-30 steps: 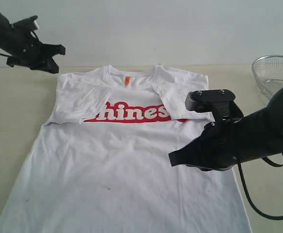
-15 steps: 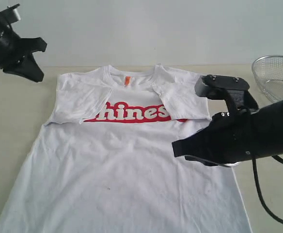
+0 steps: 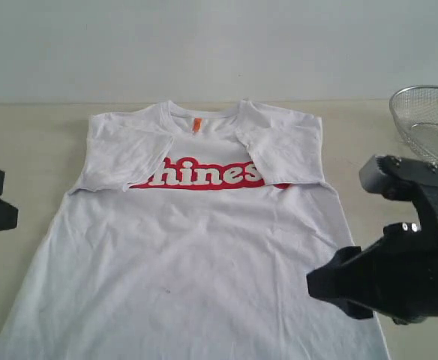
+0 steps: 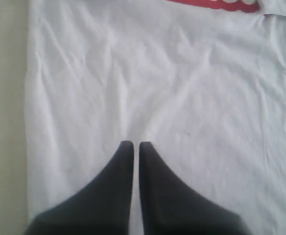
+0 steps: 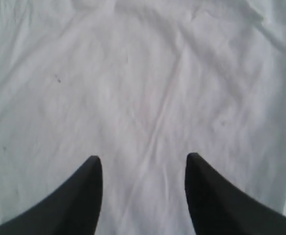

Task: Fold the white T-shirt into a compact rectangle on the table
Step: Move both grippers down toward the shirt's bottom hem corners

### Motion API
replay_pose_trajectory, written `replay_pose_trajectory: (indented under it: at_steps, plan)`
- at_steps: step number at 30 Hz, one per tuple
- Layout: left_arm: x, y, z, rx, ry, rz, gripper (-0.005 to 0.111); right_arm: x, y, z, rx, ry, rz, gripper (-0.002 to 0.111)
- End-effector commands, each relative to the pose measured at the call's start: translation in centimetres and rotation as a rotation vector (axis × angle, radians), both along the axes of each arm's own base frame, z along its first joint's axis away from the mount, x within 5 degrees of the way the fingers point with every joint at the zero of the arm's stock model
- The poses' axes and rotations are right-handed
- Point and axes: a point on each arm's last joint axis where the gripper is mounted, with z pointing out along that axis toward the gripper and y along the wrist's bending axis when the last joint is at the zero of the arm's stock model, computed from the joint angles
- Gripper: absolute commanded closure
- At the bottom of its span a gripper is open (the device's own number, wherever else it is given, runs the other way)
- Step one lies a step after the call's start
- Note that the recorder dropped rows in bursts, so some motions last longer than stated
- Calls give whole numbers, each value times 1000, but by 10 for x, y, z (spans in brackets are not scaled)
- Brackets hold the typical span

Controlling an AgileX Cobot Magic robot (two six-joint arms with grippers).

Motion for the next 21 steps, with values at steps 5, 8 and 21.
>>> replay_pose_trajectory:
  at_steps: [5, 8, 21]
  plan:
    - [-49, -3, -21, 38, 46, -98, 102, -29, -8, -25, -77, 233, 50, 60]
    - [-50, 0, -28, 72, 126, -112, 102, -35, -15, -28, -182, 317, 53, 60]
    - [-32, 5, -58, 117, 488, -218, 102, -35, -17, -28, -181, 334, 12, 60]
